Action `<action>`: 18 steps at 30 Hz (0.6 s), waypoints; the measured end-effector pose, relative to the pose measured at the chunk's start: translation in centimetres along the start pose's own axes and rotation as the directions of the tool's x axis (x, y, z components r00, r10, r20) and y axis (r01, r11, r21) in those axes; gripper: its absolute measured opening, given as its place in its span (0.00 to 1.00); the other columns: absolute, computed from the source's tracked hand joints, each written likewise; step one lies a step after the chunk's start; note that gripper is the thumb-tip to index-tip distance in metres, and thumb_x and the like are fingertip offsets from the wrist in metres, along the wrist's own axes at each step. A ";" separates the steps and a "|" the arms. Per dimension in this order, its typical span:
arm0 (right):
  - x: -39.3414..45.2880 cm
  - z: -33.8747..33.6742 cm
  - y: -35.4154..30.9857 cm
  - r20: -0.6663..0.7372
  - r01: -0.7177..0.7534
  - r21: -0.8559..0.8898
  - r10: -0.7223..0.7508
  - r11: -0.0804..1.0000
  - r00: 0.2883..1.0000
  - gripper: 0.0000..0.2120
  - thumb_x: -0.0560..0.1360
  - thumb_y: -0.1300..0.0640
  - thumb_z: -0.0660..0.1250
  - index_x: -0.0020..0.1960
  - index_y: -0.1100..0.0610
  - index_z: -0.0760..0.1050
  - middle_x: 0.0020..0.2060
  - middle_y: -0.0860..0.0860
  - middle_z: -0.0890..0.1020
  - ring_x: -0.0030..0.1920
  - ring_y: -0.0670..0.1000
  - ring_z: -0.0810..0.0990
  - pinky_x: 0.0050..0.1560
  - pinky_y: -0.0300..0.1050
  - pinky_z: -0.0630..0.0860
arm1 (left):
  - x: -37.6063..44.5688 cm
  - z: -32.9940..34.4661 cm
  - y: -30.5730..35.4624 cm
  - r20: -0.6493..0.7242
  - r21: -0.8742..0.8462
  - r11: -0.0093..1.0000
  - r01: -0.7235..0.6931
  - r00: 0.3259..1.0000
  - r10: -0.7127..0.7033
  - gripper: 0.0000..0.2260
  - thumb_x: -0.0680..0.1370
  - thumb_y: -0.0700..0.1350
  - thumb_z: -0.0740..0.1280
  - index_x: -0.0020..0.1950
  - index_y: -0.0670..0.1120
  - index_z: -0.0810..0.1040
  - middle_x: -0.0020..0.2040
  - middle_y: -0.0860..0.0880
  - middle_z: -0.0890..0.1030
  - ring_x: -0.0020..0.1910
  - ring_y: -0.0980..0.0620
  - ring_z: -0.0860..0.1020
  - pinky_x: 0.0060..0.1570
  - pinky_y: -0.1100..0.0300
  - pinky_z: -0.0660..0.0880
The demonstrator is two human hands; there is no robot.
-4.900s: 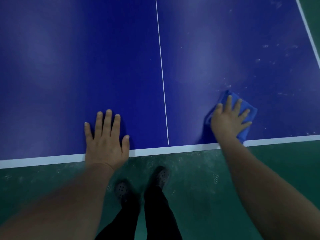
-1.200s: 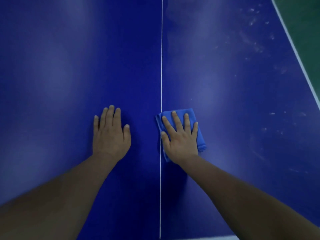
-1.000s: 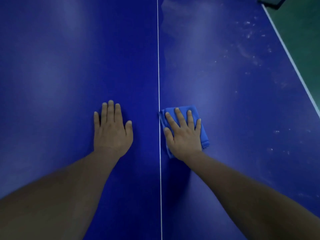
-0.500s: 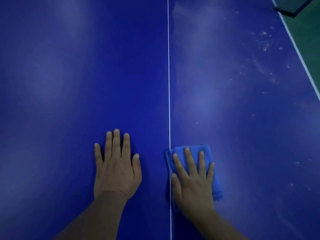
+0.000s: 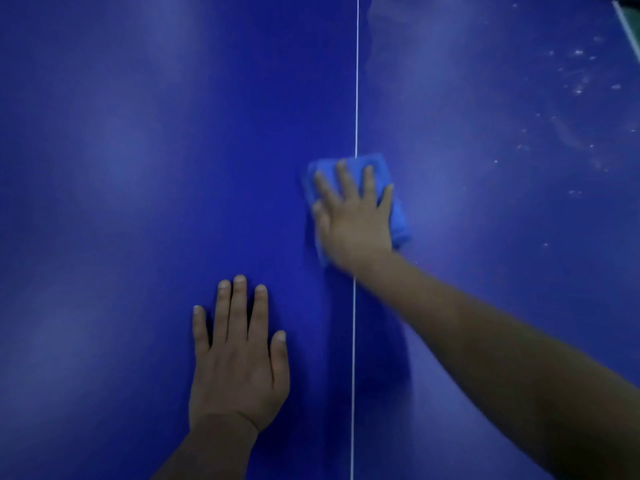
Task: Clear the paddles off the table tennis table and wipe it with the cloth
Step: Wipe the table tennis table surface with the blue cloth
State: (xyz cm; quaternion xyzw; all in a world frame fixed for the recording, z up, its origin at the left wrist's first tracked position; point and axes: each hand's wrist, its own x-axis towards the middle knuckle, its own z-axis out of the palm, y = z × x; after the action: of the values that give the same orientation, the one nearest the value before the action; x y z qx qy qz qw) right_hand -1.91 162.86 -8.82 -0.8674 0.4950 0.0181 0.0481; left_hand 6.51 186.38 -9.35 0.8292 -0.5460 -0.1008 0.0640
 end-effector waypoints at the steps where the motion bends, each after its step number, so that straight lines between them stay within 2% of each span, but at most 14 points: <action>1: -3.8 0.9 -0.6 -0.017 0.155 -0.001 -0.155 0.988 0.988 0.27 0.82 0.41 0.43 0.81 0.42 0.52 0.81 0.50 0.56 0.80 0.64 0.49 0.74 0.73 0.47 | 0.0 0.0 0.0 0.001 -0.001 1.000 -0.002 1.000 0.002 0.29 0.81 0.54 0.50 0.78 0.41 0.62 0.80 0.40 0.60 0.80 0.42 0.55 0.75 0.35 0.51; 3: -8.4 1.4 0.6 0.006 0.403 0.006 -0.403 0.915 0.915 0.25 0.83 0.41 0.47 0.80 0.42 0.58 0.79 0.50 0.61 0.79 0.64 0.55 0.74 0.72 0.49 | -0.1 0.0 0.0 0.009 -0.003 1.000 -0.002 1.000 0.002 0.29 0.81 0.54 0.50 0.79 0.41 0.61 0.80 0.40 0.59 0.80 0.42 0.54 0.75 0.34 0.52; 4: -7.7 0.8 2.9 0.032 0.449 -0.002 -0.448 0.894 0.893 0.25 0.82 0.42 0.49 0.79 0.43 0.60 0.79 0.51 0.63 0.78 0.65 0.58 0.73 0.73 0.52 | -0.1 0.0 0.0 0.011 -0.008 1.000 -0.002 1.000 0.002 0.29 0.81 0.54 0.50 0.79 0.41 0.60 0.80 0.40 0.59 0.80 0.42 0.54 0.75 0.34 0.51; 5: -6.0 0.3 5.7 0.020 0.397 -0.064 -0.396 0.916 0.918 0.26 0.82 0.43 0.49 0.79 0.45 0.62 0.78 0.53 0.64 0.77 0.66 0.59 0.71 0.74 0.56 | -0.1 0.0 0.0 0.013 -0.012 1.000 -0.002 1.000 0.002 0.29 0.81 0.54 0.49 0.79 0.42 0.59 0.81 0.41 0.58 0.81 0.42 0.52 0.75 0.35 0.50; 6: -3.8 -0.4 8.9 -0.008 0.232 -0.100 -0.234 0.968 0.972 0.27 0.81 0.44 0.47 0.79 0.46 0.62 0.79 0.54 0.62 0.78 0.66 0.58 0.70 0.75 0.57 | -0.1 0.0 0.0 0.018 -0.012 1.000 0.001 1.000 -0.001 0.29 0.81 0.55 0.48 0.79 0.42 0.58 0.81 0.41 0.57 0.81 0.43 0.51 0.76 0.35 0.49; 7: -1.6 -1.4 12.4 -0.009 -0.028 -0.093 0.027 0.995 1.000 0.27 0.82 0.44 0.45 0.80 0.45 0.59 0.80 0.53 0.58 0.79 0.66 0.54 0.71 0.74 0.55 | -0.1 -0.1 0.0 0.023 -0.012 1.000 0.003 1.000 -0.003 0.29 0.82 0.55 0.48 0.80 0.42 0.57 0.81 0.42 0.55 0.81 0.43 0.50 0.76 0.36 0.48; 8: 0.1 -2.4 15.8 -0.001 -0.304 -0.049 0.304 0.952 0.953 0.26 0.83 0.44 0.45 0.81 0.43 0.55 0.81 0.51 0.54 0.80 0.64 0.49 0.73 0.74 0.51 | -0.1 -0.1 0.0 0.025 -0.014 1.000 0.004 1.000 -0.004 0.29 0.82 0.55 0.47 0.80 0.42 0.57 0.81 0.42 0.55 0.81 0.44 0.49 0.76 0.36 0.48; 9: 1.1 -3.2 18.2 0.024 -0.524 0.041 0.523 0.851 0.852 0.26 0.84 0.43 0.46 0.81 0.42 0.52 0.82 0.49 0.51 0.80 0.63 0.46 0.74 0.73 0.48 | 0.0 -0.1 0.0 0.025 -0.016 1.000 0.006 1.000 -0.006 0.29 0.82 0.55 0.47 0.80 0.42 0.57 0.82 0.42 0.54 0.81 0.44 0.49 0.77 0.37 0.47; 10: 1.2 -3.7 19.1 0.030 -0.642 0.132 0.644 0.755 0.764 0.26 0.84 0.43 0.47 0.81 0.41 0.50 0.82 0.48 0.50 0.80 0.62 0.45 0.74 0.73 0.45 | -0.1 -0.1 0.0 0.026 -0.018 1.000 0.008 1.000 -0.008 0.29 0.82 0.55 0.47 0.80 0.42 0.57 0.82 0.42 0.54 0.81 0.44 0.49 0.77 0.37 0.47; 11: 0.5 -3.6 18.6 0.019 -0.663 0.157 0.669 0.732 0.743 0.26 0.84 0.43 0.48 0.81 0.41 0.50 0.82 0.48 0.50 0.80 0.63 0.45 0.74 0.74 0.45 | -0.1 -0.1 0.0 0.028 -0.020 1.000 0.008 1.000 -0.007 0.29 0.82 0.55 0.47 0.80 0.42 0.56 0.82 0.42 0.54 0.81 0.44 0.49 0.77 0.37 0.46; 13: -2.4 -1.9 14.1 -0.055 -0.490 0.063 0.493 0.869 0.868 0.26 0.83 0.44 0.51 0.81 0.43 0.54 0.81 0.51 0.54 0.80 0.65 0.49 0.73 0.75 0.49 | -0.1 -0.2 0.1 0.029 -0.021 1.000 0.008 1.000 -0.008 0.29 0.82 0.55 0.46 0.80 0.43 0.55 0.82 0.42 0.54 0.81 0.44 0.48 0.77 0.36 0.47; 15: -7.7 0.3 7.7 -0.074 -0.062 0.003 0.062 0.998 0.995 0.26 0.82 0.44 0.51 0.80 0.44 0.59 0.80 0.53 0.60 0.79 0.67 0.55 0.72 0.75 0.52 | -0.2 -0.3 0.2 0.038 -0.015 1.000 0.012 0.999 -0.012 0.28 0.82 0.55 0.46 0.80 0.43 0.53 0.82 0.42 0.53 0.81 0.44 0.47 0.77 0.36 0.47; 17: -12.9 1.7 4.9 -0.033 0.371 -0.048 -0.372 0.928 0.928 0.25 0.83 0.42 0.51 0.79 0.43 0.59 0.79 0.51 0.62 0.78 0.65 0.57 0.73 0.73 0.51 | 0.0 -0.4 0.2 0.047 0.000 1.000 0.015 0.999 -0.015 0.29 0.82 0.55 0.46 0.80 0.43 0.54 0.82 0.42 0.53 0.81 0.44 0.47 0.77 0.36 0.47; 18: -13.0 1.3 6.0 -0.002 0.440 -0.037 -0.440 0.897 0.898 0.25 0.83 0.42 0.51 0.79 0.43 0.60 0.79 0.51 0.63 0.78 0.65 0.58 0.73 0.72 0.51 | 0.0 -0.3 0.2 0.049 0.000 1.000 0.014 0.999 -0.014 0.29 0.82 0.55 0.46 0.81 0.43 0.55 0.82 0.42 0.53 0.81 0.44 0.47 0.77 0.36 0.46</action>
State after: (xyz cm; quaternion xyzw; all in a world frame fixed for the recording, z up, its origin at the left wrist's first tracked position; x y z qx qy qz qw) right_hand -13.71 171.10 -9.45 -0.9575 0.2862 0.0114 0.0329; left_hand 6.43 186.33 -8.97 0.8302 -0.5417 -0.1218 0.0501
